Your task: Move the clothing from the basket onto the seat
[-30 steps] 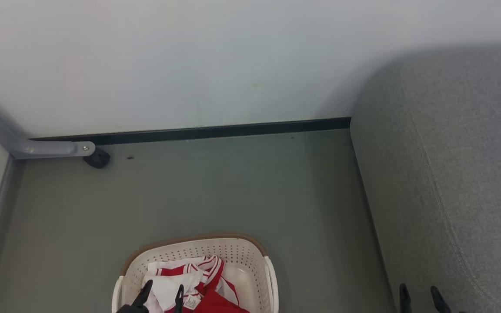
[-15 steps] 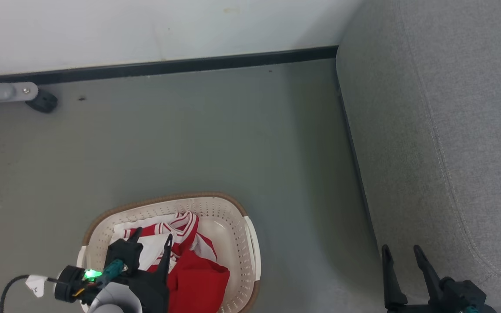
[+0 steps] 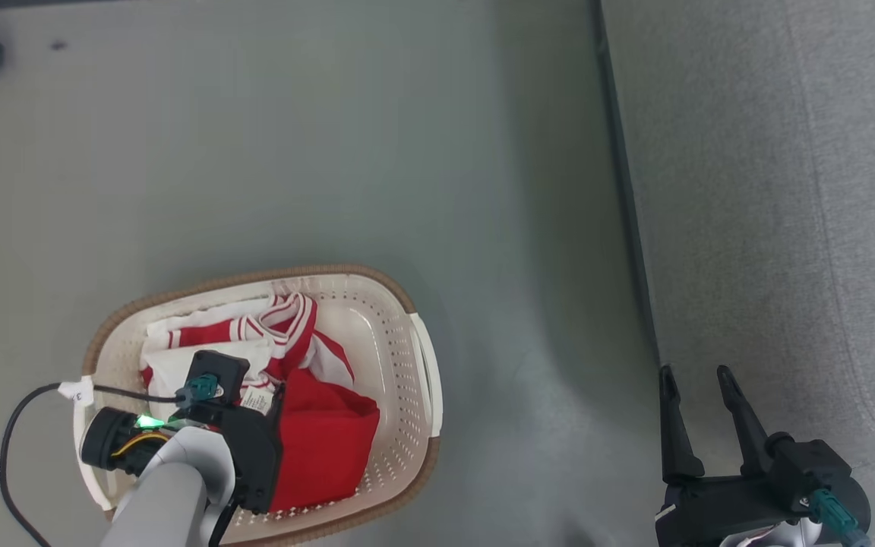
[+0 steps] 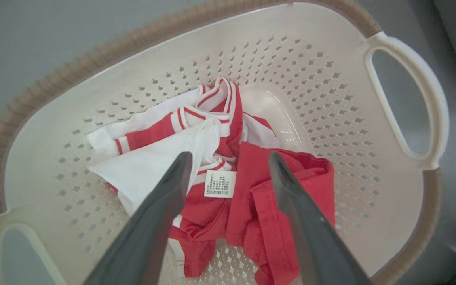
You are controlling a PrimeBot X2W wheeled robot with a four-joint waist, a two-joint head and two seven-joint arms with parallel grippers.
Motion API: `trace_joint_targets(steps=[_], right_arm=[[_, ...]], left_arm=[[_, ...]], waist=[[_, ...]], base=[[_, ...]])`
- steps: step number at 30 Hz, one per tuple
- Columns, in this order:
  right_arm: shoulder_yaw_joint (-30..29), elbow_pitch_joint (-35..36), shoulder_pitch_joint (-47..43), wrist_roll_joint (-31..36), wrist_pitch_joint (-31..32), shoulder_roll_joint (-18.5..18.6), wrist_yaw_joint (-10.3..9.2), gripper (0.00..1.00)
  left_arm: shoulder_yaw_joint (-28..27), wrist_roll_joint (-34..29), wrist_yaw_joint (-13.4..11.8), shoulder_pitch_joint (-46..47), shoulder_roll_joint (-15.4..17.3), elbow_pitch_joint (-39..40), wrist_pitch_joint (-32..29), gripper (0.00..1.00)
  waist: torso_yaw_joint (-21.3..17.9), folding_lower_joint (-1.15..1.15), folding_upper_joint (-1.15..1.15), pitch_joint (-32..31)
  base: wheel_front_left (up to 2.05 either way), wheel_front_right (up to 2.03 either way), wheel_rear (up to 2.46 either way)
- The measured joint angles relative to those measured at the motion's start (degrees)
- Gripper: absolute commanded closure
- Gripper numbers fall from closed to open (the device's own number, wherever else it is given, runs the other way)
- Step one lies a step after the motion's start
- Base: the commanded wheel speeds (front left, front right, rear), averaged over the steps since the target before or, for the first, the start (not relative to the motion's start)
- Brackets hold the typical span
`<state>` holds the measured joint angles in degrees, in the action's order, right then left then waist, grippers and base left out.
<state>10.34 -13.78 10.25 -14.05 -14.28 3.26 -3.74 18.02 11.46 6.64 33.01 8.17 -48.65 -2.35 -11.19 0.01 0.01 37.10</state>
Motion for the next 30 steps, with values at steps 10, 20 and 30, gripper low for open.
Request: trace_joint_targets(steps=[10, 20, 30], right_arm=[[0.94, 0.42, 1.25, 0.49, 0.0, -0.24, -0.3, 0.0], [1.89, 1.75, 1.81, 0.91, -0.01, -0.29, -0.35, 0.0], [2.27, 4.08, 2.43, 1.99, -0.01, -0.34, -0.8, 0.0]], left_arm=[[3.37, 0.05, 0.51, 3.58, -0.01, -5.79, -4.52, 0.0], [6.76, 0.11, 0.91, 8.21, -0.23, -8.4, -7.21, 0.0], [7.14, 3.07, 0.91, 13.11, -1.51, -12.06, -9.04, 0.0]], waist=[[0.05, -0.01, 0.0, 5.64], [0.02, -0.01, -0.01, 9.0], [-0.11, -0.01, -0.01, 13.12]], base=[[0.0, 0.0, 0.0], [0.0, 0.0, 0.0], [0.0, 0.0, 0.0]])
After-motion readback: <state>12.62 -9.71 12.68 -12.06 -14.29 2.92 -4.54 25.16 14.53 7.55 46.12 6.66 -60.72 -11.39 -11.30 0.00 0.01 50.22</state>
